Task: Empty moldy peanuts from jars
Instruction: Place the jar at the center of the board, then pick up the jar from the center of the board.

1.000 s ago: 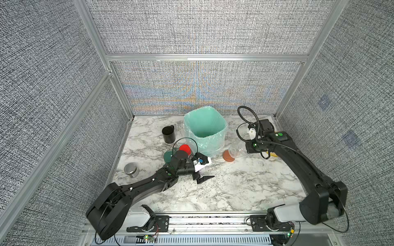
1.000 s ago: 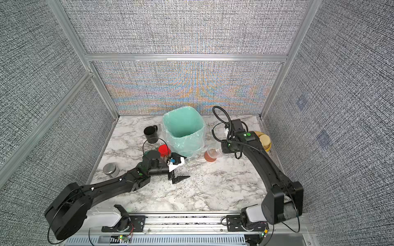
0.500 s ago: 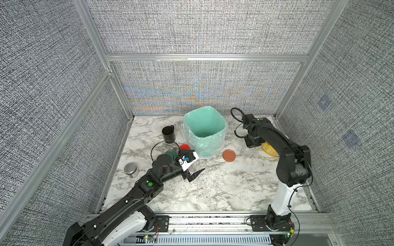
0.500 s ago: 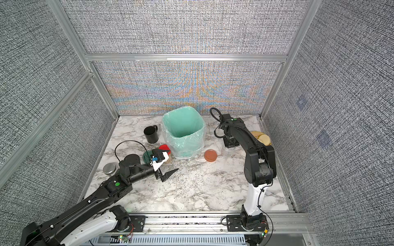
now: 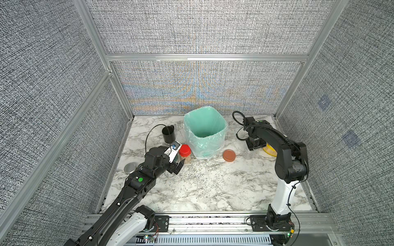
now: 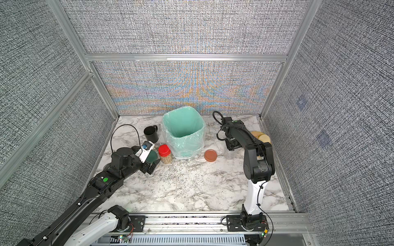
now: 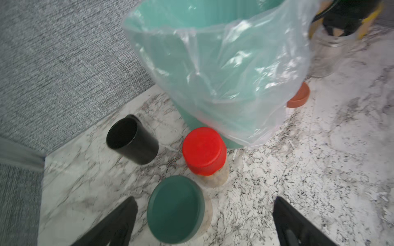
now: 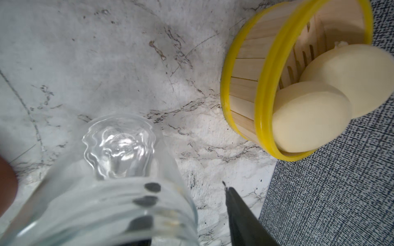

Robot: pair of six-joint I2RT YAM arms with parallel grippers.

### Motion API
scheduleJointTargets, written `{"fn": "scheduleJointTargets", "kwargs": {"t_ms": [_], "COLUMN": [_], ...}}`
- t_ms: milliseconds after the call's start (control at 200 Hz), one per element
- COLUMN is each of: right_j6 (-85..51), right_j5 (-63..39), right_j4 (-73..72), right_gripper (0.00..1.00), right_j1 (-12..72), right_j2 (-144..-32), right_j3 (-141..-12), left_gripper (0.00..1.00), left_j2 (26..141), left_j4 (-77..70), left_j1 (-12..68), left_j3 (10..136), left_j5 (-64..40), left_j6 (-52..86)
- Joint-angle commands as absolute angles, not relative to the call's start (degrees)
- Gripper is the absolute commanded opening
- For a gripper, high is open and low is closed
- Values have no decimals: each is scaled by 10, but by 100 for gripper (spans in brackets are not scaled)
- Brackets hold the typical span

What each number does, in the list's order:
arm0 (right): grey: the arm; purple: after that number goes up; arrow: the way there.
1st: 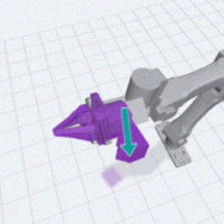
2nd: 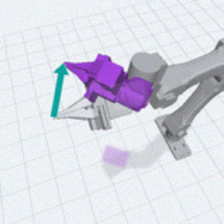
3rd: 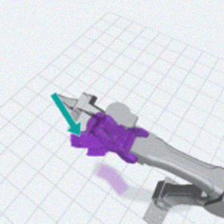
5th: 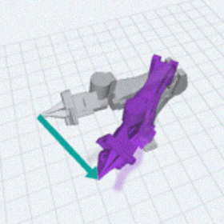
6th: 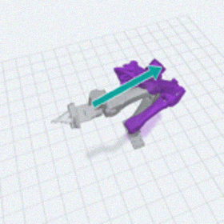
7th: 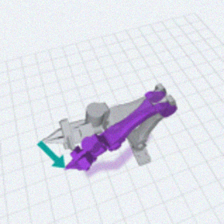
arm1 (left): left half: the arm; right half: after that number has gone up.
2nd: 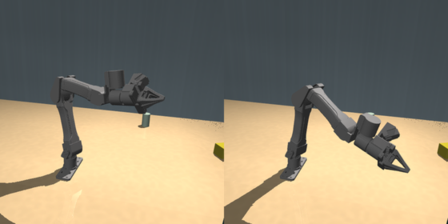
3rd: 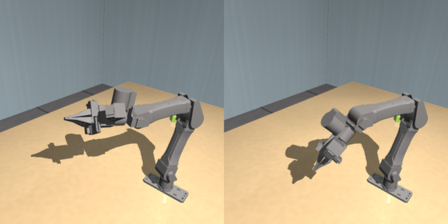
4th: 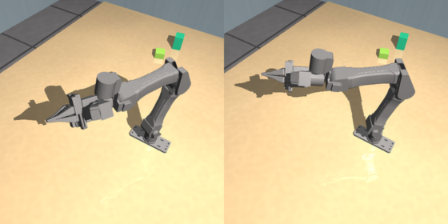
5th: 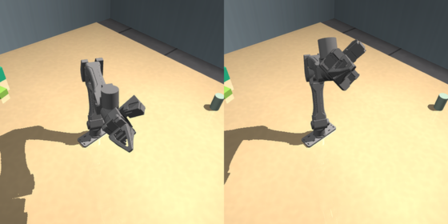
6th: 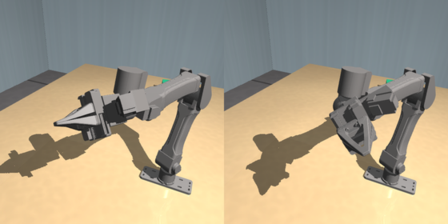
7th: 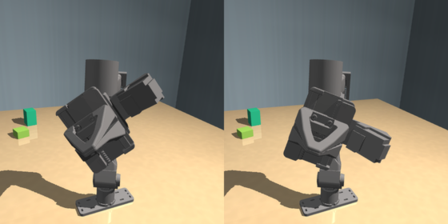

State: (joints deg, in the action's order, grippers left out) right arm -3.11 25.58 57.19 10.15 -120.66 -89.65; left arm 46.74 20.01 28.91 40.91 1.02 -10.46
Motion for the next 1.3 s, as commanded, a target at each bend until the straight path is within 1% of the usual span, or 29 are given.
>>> {"fn": "scheduleJointTargets", "kwargs": {"t_ms": [0,100,200,300,325,350,480,561,656,826,981,1131,1296], "right_j6": [-33,-34,-34,-34,-34,-35,-41,-44,-44,-31,-21,-20,-18], "right_j5": [248,229,204,169,158,148,104,79,55,47,41,38,49], "right_j4": [545,530,509,467,453,440,366,315,260,270,258,258,260], "right_gripper": [66,74,79,85,96,98,98,98,98,98,98,98,98], "right_j1": [101,100,100,102,103,105,121,132,138,141,141,142,142], "right_j2": [-1188,-1158,-1120,-1067,-1053,-1038,-958,-913,-873,-859,-843,-842,-834], "right_j3": [-892,-899,-913,-914,-912,-909,-885,-860,-822,-820,-804,-802,-802], "left_gripper": [100,100,100,100,100,100,100,100,100,100,100,100,97], "left_j2": [464,453,440,424,423,424,447,473,511,599,642,711,750], "left_j4": [235,266,296,301,293,284,251,226,189,138,74,69,79], "left_j1": [279,267,260,249,248,245,227,215,190,148,117,105,104], "left_j3": [406,398,386,356,347,338,327,321,324,333,343,372,392], "left_j5": [97,108,120,82,79,78,34,24,-10,-57,-116,-155,-183], "left_j6": [-46,-38,-40,-59,-62,-64,-107,-143,-154,-163,-173,-201,-221]}}
